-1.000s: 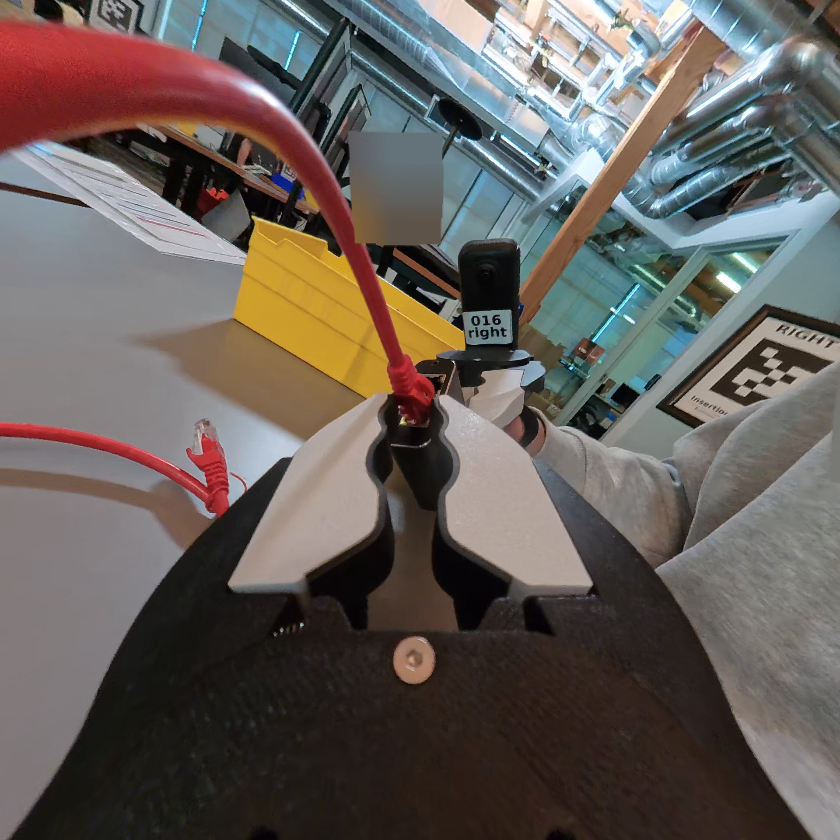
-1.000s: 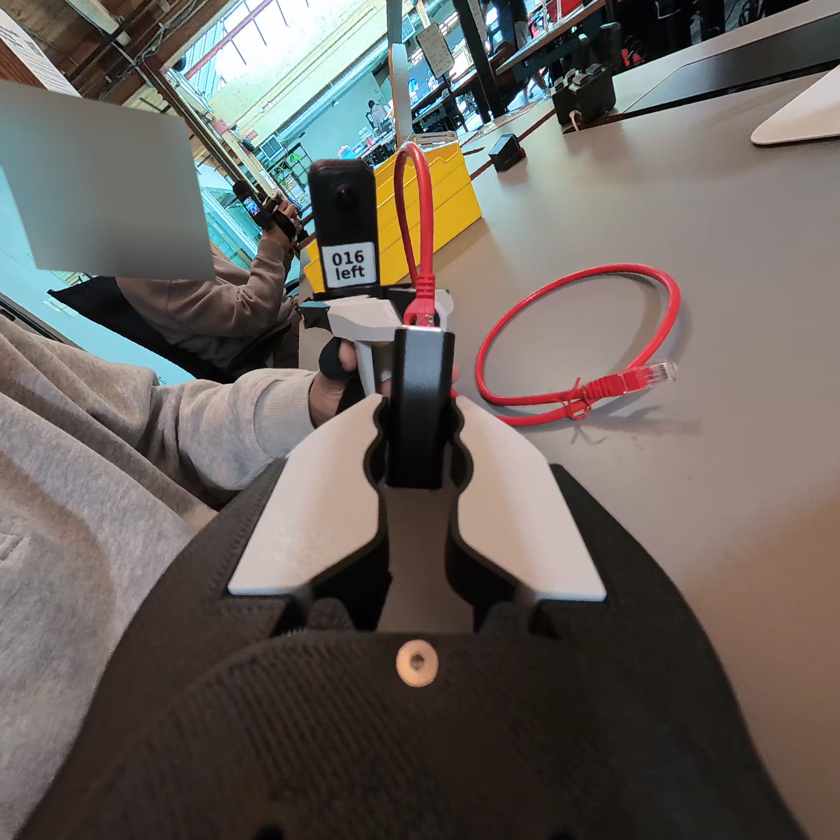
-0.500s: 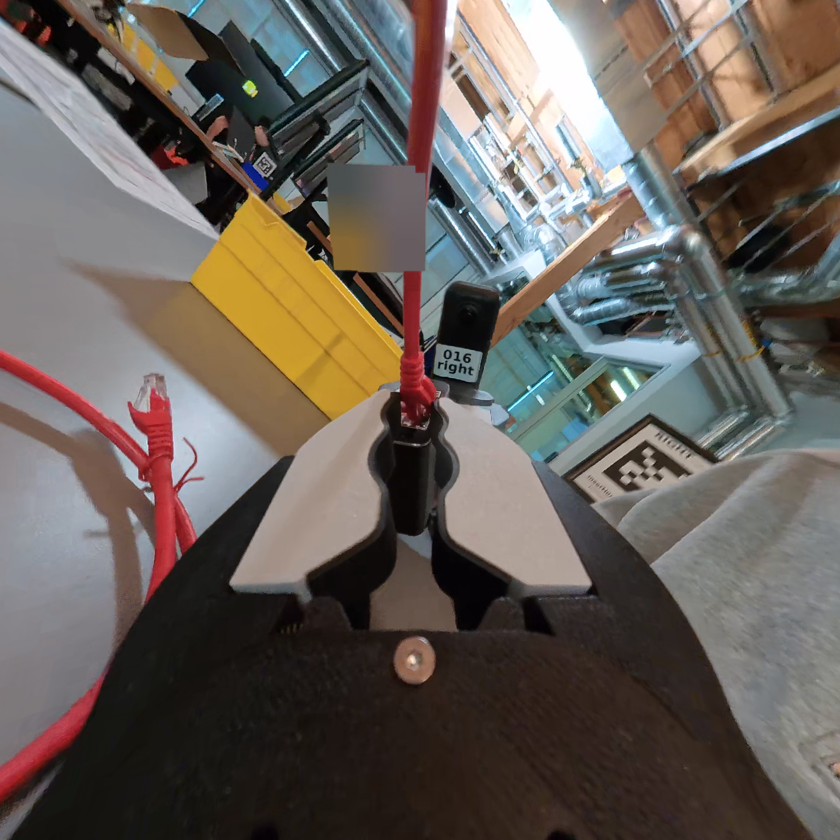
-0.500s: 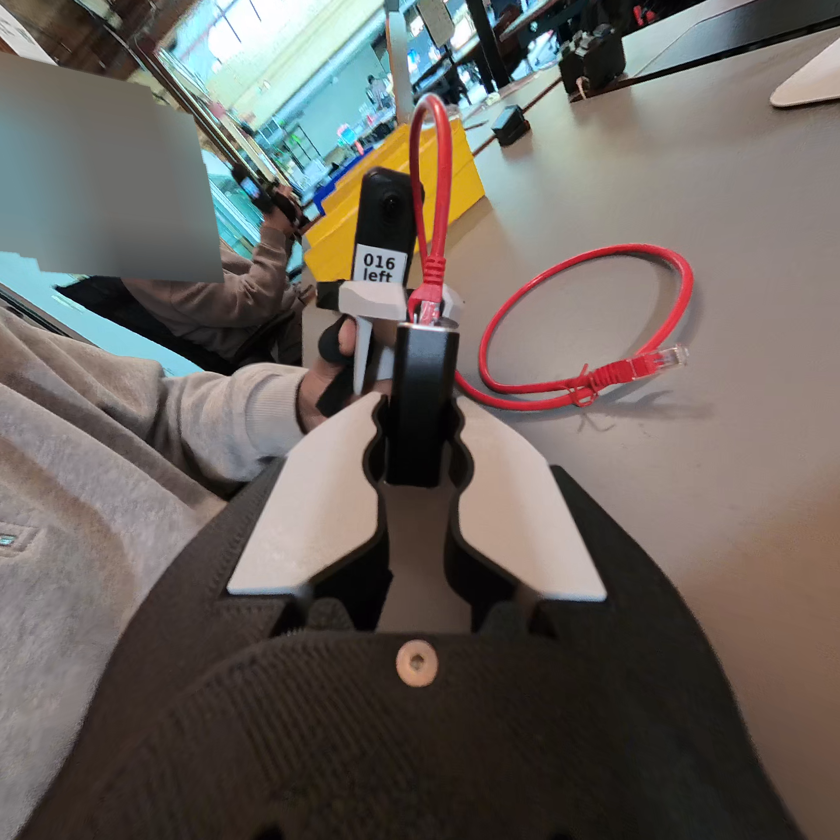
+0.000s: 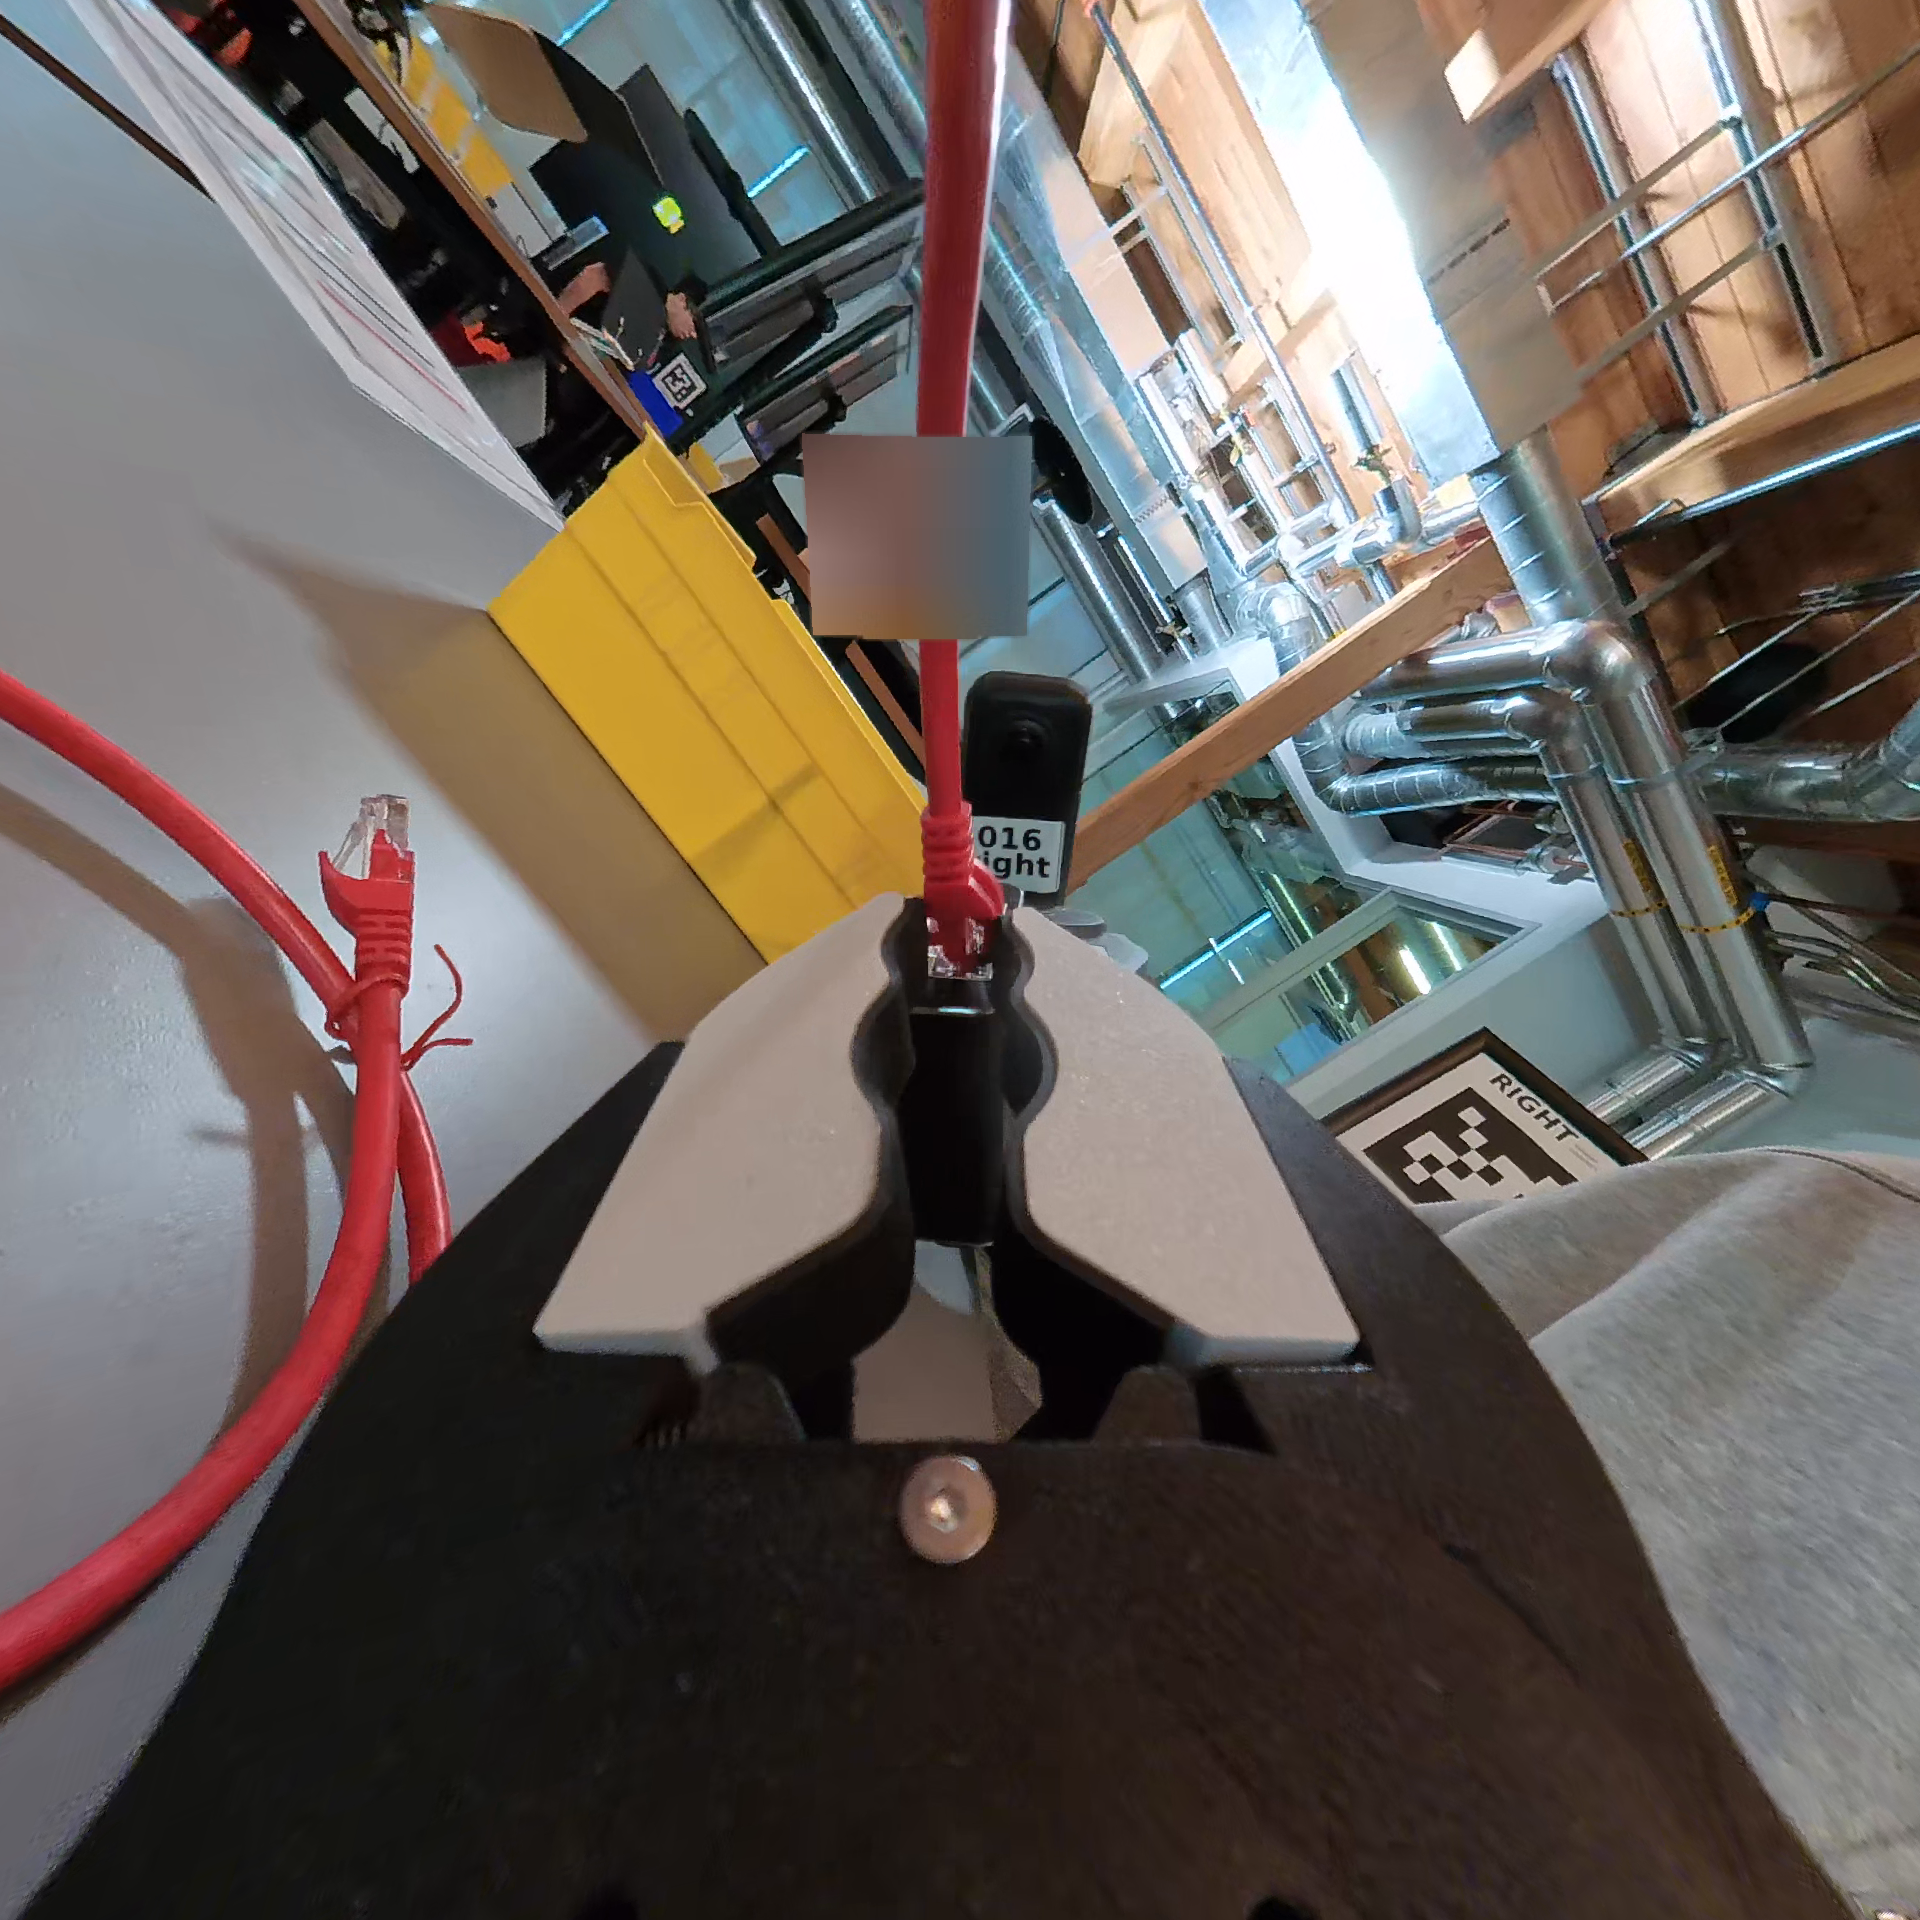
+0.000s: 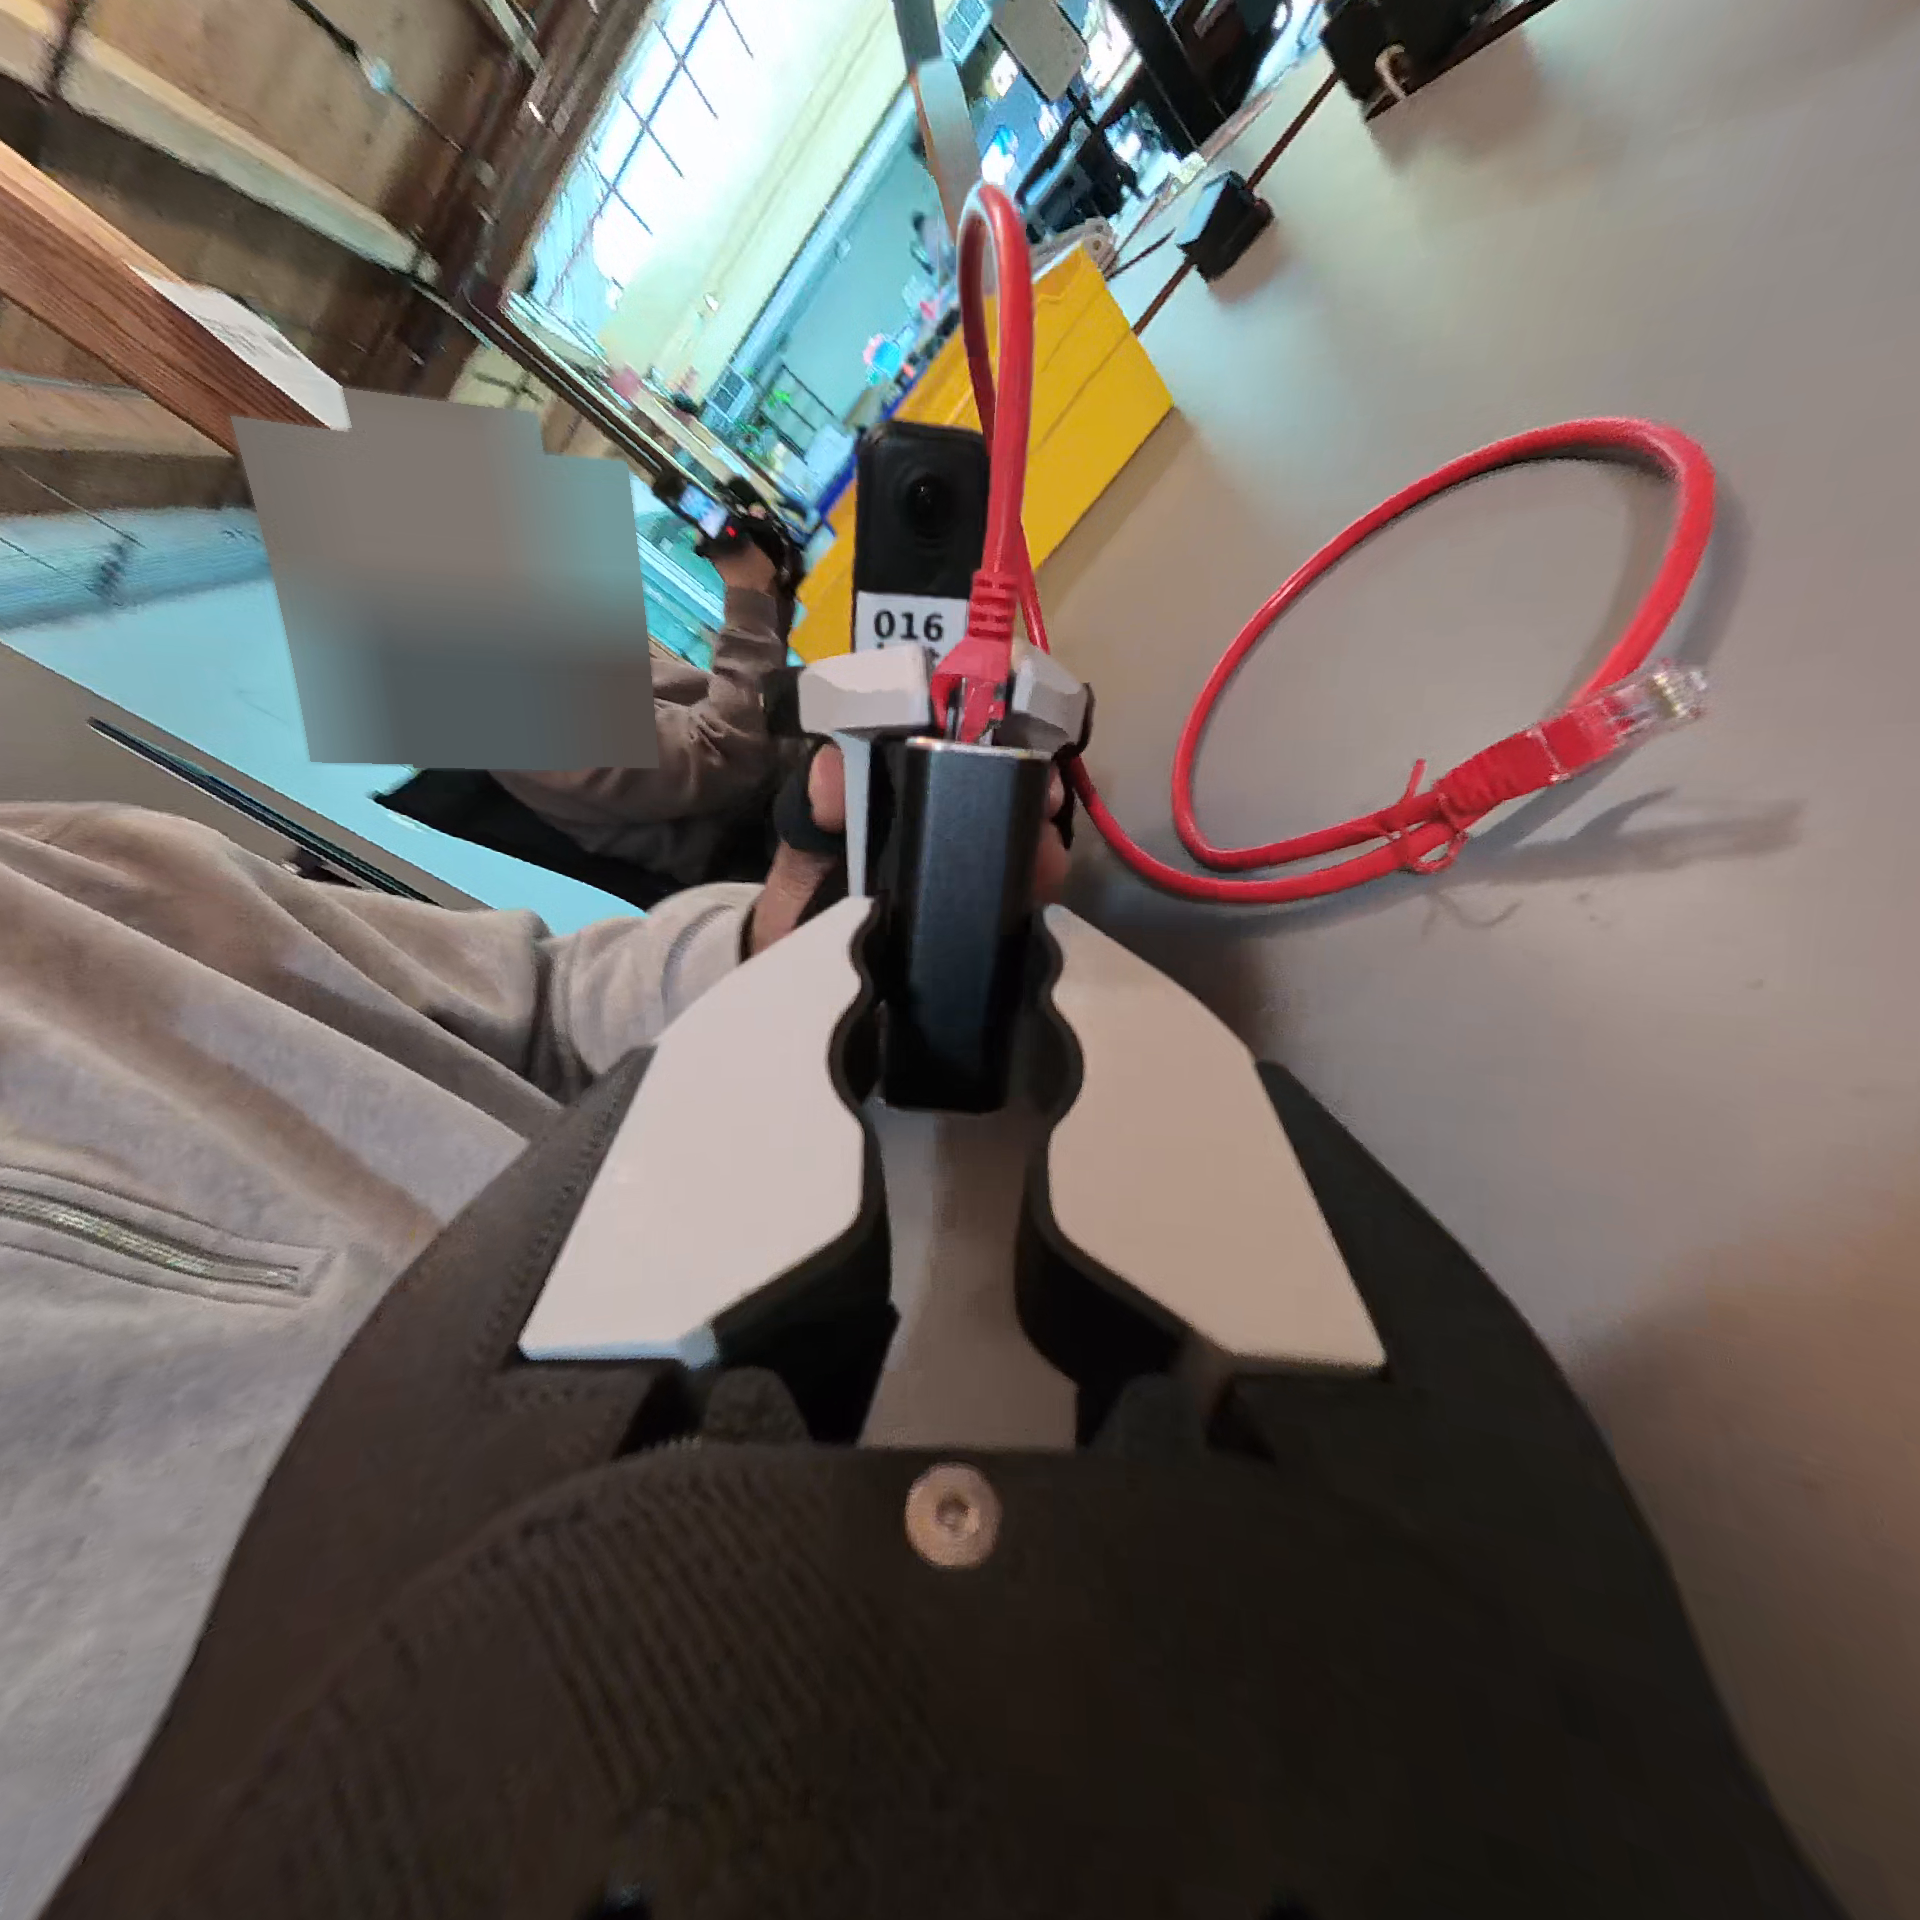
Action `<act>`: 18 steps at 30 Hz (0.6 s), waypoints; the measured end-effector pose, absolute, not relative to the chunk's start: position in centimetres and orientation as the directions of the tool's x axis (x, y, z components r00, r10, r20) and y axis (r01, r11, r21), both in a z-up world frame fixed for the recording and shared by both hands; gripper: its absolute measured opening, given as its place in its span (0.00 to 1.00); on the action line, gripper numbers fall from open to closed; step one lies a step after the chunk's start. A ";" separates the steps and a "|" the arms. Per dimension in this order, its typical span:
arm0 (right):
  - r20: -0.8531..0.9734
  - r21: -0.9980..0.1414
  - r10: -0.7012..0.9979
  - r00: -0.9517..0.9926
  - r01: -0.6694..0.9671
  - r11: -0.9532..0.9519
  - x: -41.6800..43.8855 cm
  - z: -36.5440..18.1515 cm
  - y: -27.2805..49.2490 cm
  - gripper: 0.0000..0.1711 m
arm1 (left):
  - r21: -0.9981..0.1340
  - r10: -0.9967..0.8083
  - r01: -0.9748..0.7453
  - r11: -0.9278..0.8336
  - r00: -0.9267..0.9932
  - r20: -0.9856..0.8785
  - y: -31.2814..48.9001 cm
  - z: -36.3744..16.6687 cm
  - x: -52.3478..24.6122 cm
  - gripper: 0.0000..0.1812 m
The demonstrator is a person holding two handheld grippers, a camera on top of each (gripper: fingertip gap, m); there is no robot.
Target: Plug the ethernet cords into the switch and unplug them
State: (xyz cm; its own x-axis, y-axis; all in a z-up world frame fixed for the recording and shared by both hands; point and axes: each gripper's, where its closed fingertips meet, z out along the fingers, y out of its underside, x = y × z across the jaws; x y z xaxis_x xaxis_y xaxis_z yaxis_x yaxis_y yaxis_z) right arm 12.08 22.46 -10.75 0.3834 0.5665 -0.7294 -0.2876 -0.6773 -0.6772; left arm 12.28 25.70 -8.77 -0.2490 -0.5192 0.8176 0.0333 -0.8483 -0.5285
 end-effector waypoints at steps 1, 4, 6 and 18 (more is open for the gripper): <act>-0.706 -0.698 0.581 0.406 -0.261 -0.666 12.0 -10.8 22.4 0.15 | -0.534 -0.523 0.029 -0.845 -0.249 0.815 25.6 -8.7 12.3 0.06; -0.664 -0.738 0.625 0.410 -0.222 -0.638 12.1 -10.4 22.0 0.15 | -0.571 -0.555 0.012 -0.821 -0.257 0.791 25.2 -8.1 12.3 0.06; -0.642 -0.755 0.645 0.414 -0.199 -0.625 12.1 -10.2 21.8 0.15 | -0.573 -0.551 0.001 -0.820 -0.275 0.788 24.9 -7.9 12.2 0.05; -0.645 -0.741 0.625 0.441 -0.160 -0.652 11.9 -11.1 21.6 0.15 | -0.770 -0.750 -0.087 -0.632 -0.179 0.636 24.7 -8.5 12.1 0.06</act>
